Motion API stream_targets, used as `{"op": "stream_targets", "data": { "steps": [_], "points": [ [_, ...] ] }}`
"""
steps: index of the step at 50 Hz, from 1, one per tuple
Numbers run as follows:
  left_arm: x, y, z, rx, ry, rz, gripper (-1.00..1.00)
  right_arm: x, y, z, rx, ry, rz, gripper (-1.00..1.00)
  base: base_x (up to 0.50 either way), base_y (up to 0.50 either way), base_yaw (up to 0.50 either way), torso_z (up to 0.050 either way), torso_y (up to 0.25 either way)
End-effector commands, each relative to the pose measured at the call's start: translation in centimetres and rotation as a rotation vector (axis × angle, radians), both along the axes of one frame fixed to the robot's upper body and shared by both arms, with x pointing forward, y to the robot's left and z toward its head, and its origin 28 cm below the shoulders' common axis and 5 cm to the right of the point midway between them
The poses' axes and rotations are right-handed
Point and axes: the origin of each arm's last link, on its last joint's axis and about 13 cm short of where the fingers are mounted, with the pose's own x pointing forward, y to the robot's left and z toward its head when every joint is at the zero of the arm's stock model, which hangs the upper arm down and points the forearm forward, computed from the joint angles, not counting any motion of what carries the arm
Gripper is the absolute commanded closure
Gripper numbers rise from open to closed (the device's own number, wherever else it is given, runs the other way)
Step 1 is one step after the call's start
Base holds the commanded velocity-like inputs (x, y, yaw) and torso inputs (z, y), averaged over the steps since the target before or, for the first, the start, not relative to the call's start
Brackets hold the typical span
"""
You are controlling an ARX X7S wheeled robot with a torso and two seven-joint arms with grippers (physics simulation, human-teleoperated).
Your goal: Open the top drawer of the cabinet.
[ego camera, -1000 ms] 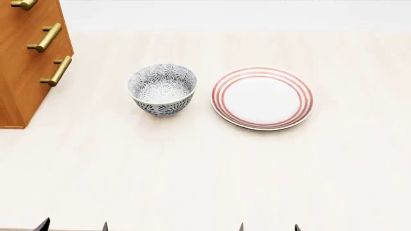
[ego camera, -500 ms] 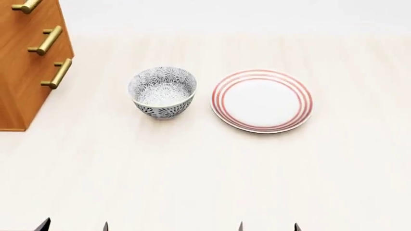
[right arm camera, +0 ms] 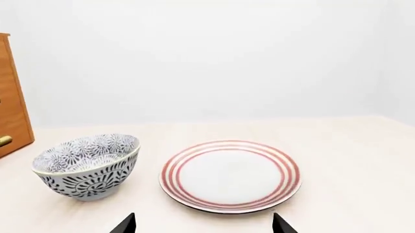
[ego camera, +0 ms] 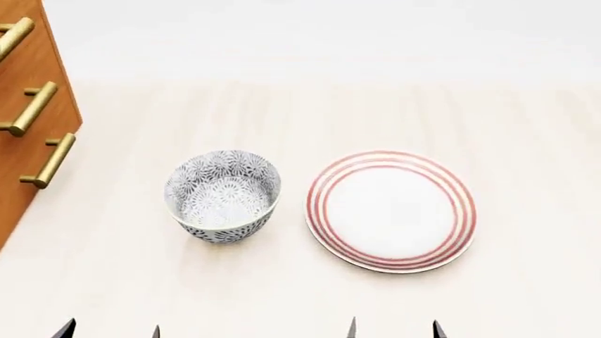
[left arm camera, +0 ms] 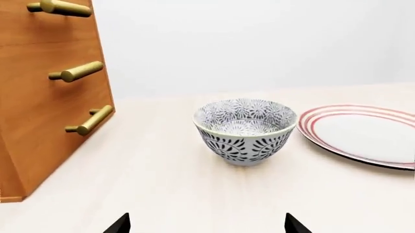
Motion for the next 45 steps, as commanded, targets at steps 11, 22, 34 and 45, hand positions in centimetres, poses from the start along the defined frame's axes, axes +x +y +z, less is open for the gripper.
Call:
{"op": "stream_targets", "data": {
  "steps": [11,22,34,45],
  "points": [
    [-0.01,0.09,0.0,0.007,0.013,-0.016,-1.0,-0.02,0.12,0.24,0.001,-0.035,0.019,-1.0,0.5,0.0,0.0,0.0,0.0],
    [-0.06,0.09,0.03,0.007,0.013,-0.018,-1.0,-0.05,0.17,0.29,0.004,-0.042,0.028,-1.0,0.5,0.0,0.0,0.0,0.0],
    [-0.02,0.1,0.1,0.01,0.012,-0.02,-1.0,-0.2,0.24,0.85,0.01,-0.097,0.05,-1.0,0.1,0.08,0.0,0.0,0.001],
    [-0.02,0.07,-0.01,0.01,0.013,-0.022,-1.0,-0.16,0.25,0.62,0.01,-0.087,0.051,-1.0,0.0,0.5,0.0,0.0,0.0]
  ]
}}
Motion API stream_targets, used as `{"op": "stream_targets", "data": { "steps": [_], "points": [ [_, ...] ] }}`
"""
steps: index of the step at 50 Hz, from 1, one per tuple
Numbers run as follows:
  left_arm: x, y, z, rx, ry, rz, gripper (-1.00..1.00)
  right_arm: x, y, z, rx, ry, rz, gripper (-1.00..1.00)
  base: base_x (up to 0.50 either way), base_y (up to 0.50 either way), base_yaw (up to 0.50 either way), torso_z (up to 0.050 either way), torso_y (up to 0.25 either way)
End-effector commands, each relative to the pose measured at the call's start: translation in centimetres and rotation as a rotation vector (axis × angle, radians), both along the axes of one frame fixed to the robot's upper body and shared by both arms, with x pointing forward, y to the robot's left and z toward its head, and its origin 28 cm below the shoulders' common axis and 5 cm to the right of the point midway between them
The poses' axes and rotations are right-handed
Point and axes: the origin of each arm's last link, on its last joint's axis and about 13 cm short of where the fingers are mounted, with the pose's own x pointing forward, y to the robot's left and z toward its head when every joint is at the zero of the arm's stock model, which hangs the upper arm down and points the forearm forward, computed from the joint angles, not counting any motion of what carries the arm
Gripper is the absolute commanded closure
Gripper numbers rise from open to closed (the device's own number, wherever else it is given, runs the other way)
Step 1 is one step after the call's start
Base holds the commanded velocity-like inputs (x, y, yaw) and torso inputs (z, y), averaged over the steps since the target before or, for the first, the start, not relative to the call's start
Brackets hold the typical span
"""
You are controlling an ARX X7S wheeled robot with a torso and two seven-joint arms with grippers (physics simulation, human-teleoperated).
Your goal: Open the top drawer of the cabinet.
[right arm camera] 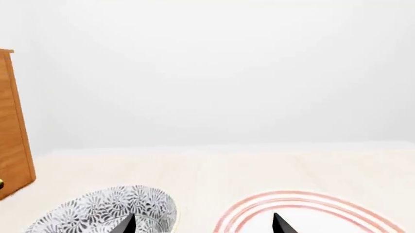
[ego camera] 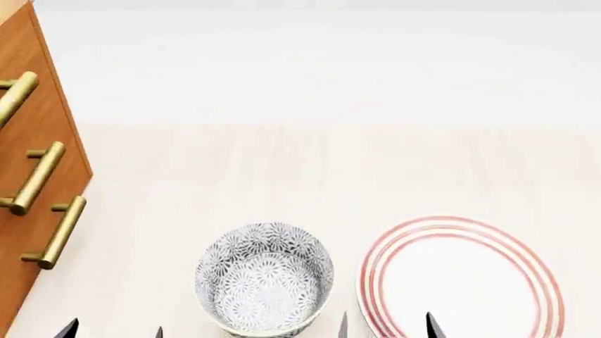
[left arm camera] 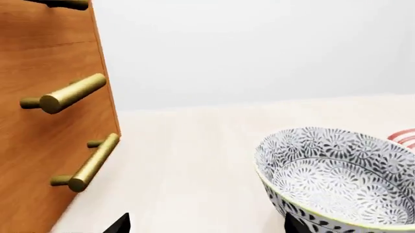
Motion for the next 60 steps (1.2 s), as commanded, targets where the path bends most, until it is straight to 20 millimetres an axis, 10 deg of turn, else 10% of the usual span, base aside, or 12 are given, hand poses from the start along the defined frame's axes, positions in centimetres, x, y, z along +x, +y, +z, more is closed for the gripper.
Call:
{"op": "stream_targets", "data": {
  "steps": [1,27,44,60],
  "points": [
    [0.1,0.2,-0.1,0.004,0.015,-0.01,-1.0,0.1,0.1,0.0,0.003,-0.015,0.007,-1.0,0.0,0.5,0.0,0.0,0.0],
    [0.8,0.4,-0.1,0.086,0.06,0.053,-1.0,0.0,0.2,-0.1,-0.011,0.004,0.017,-1.0,0.0,0.18,0.0,0.0,0.0],
    [6.7,0.3,6.4,0.284,0.114,0.091,-1.0,0.0,0.2,-0.3,-0.017,0.025,0.005,-1.0,0.0,0.0,0.0,0.0,0.0],
    [8.0,-0.2,7.6,0.672,0.177,0.027,-1.0,0.1,0.1,-0.3,-0.013,0.027,0.0,-1.0,0.0,0.0,0.0,0.0,0.0]
  ]
}}
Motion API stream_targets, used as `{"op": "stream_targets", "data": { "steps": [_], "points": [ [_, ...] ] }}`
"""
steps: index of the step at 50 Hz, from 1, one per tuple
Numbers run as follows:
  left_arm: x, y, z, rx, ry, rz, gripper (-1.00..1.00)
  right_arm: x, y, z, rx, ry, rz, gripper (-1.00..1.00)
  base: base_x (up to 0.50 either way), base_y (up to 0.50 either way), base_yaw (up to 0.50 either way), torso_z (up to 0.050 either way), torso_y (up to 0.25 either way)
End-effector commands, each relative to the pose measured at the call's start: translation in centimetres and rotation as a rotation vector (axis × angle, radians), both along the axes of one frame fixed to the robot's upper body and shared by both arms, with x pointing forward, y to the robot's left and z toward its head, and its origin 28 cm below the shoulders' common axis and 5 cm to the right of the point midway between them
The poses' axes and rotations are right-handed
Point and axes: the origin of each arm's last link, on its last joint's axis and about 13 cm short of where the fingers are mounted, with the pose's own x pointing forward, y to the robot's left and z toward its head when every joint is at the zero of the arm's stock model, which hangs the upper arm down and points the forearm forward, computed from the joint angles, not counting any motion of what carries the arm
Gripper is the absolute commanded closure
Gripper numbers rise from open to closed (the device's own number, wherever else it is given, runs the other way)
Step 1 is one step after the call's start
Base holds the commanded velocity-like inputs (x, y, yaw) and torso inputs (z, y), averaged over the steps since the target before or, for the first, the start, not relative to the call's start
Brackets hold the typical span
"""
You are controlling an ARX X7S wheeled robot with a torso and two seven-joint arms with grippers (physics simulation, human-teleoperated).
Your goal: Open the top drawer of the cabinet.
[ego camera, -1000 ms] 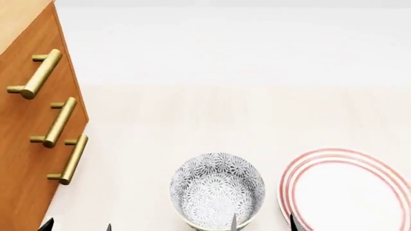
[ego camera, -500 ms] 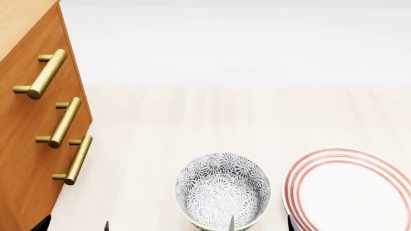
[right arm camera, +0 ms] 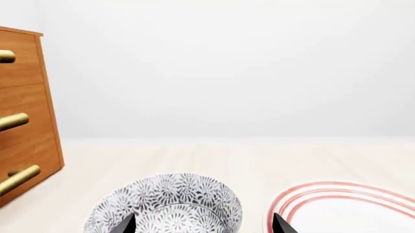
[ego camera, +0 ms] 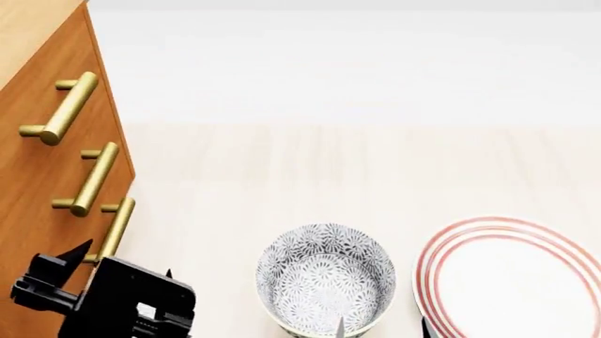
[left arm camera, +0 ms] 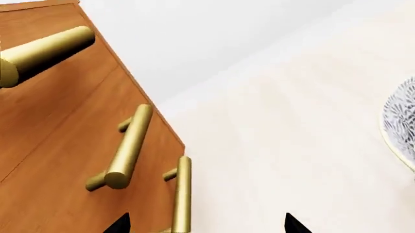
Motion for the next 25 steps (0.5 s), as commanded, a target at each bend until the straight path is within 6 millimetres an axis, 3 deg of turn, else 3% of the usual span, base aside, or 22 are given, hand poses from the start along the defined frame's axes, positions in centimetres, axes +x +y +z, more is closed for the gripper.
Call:
{"op": "stream_targets", "data": {
  "steps": [1,9,25],
  "points": [
    [1.2,0.1,1.6,0.254,0.024,-0.015,-1.0,0.2,0.0,0.1,0.005,-0.009,-0.005,-1.0,0.0,0.0,0.0,0.0,0.0],
    [1.4,0.3,2.0,0.497,-0.047,-0.011,-1.0,0.2,0.0,0.1,0.006,-0.011,-0.009,-1.0,0.0,0.0,0.0,0.0,0.0],
    [0.7,1.0,3.8,0.656,-0.142,0.01,-1.0,0.2,0.0,0.1,0.006,-0.011,-0.004,-1.0,0.0,0.0,0.0,0.0,0.0]
  ]
}}
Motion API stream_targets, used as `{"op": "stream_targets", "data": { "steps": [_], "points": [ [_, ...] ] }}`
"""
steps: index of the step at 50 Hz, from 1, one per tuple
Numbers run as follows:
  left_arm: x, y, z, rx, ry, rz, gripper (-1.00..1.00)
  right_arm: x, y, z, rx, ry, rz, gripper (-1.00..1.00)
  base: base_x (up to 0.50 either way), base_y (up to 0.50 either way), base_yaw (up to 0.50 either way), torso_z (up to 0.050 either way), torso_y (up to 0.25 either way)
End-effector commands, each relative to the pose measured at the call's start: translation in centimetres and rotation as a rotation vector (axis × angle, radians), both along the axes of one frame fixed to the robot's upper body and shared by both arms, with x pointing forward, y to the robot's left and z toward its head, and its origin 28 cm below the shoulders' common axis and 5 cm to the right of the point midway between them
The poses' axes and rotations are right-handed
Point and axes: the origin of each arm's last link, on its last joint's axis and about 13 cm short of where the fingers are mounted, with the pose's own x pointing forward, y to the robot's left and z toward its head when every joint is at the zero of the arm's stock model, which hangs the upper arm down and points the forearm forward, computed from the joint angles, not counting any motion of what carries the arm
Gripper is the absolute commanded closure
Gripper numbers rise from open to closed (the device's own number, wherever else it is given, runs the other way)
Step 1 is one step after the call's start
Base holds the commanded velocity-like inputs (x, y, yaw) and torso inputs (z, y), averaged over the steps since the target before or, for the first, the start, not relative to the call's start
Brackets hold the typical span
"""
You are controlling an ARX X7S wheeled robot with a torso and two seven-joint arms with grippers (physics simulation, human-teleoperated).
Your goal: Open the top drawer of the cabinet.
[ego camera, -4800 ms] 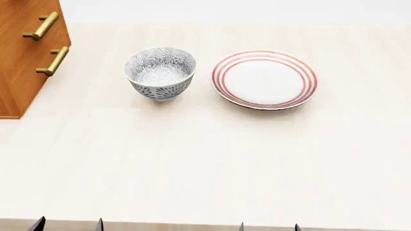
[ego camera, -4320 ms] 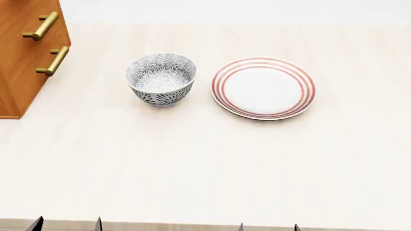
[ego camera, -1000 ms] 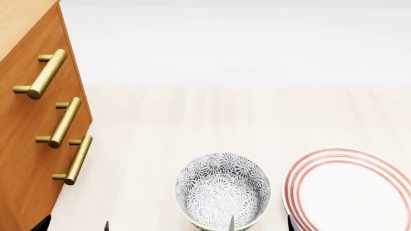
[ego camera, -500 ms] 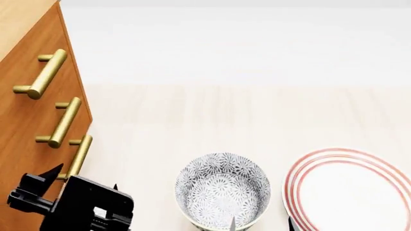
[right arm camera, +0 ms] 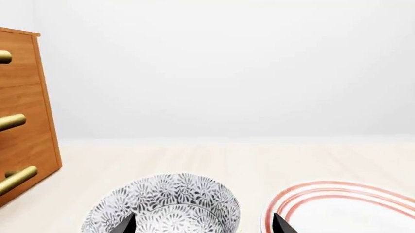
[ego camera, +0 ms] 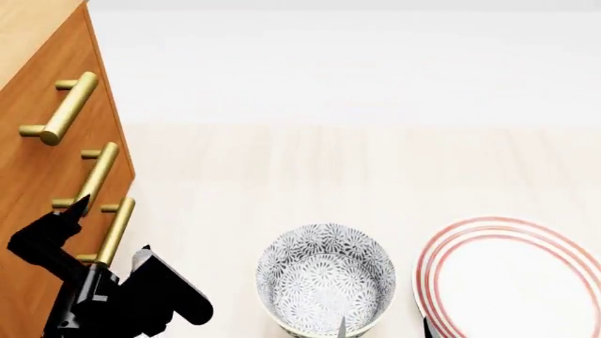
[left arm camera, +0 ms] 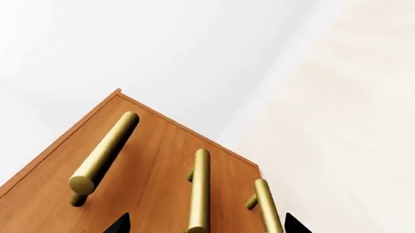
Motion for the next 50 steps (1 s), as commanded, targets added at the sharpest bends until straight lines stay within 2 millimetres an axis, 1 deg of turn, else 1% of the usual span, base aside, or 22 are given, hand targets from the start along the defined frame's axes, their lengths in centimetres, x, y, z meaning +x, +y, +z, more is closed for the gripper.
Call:
{"op": "stream_targets", "data": {
  "steps": [1,10,13,22,28,35,39,47,50],
  "points": [
    [-0.6,0.3,1.6,0.134,-0.05,0.011,-1.0,0.1,0.1,0.1,0.004,-0.011,0.002,-1.0,0.0,0.0,0.0,0.0,0.0],
    [-1.2,0.6,2.4,0.157,-0.067,0.004,-1.0,0.1,0.0,0.0,0.004,-0.01,0.002,-1.0,0.0,0.0,0.0,0.0,0.0],
    [-1.6,0.6,3.0,0.167,-0.083,-0.002,-1.0,0.1,0.0,0.0,0.004,-0.01,0.002,-1.0,0.0,0.0,0.0,0.0,0.0],
    [-2.0,0.8,4.0,0.157,-0.107,-0.013,-1.0,0.1,0.1,0.0,0.003,-0.011,0.003,-1.0,0.0,0.0,0.0,0.0,0.0],
    [-1.9,0.9,4.7,0.145,-0.112,-0.016,-1.0,0.0,0.1,0.0,0.002,-0.011,0.004,-1.0,0.0,0.0,0.0,0.0,0.0],
    [-1.4,1.3,5.9,0.122,-0.12,-0.013,-1.0,0.1,0.1,-0.1,0.002,-0.011,0.004,-1.0,0.0,0.0,0.0,0.0,0.0],
    [-1.4,1.4,6.2,0.122,-0.125,-0.01,-1.0,0.1,0.1,0.0,0.002,-0.01,0.003,-1.0,0.0,0.0,0.0,0.0,0.0],
    [-1.0,1.9,7.3,0.159,-0.137,-0.003,-1.0,0.1,0.0,0.0,0.003,-0.01,0.0,-1.0,0.0,0.0,0.0,0.0,0.0],
    [-0.9,1.9,7.4,0.171,-0.135,-0.006,-1.0,0.1,0.0,0.1,0.004,-0.01,-0.002,-1.0,0.0,0.0,0.0,0.0,0.0]
  ]
}}
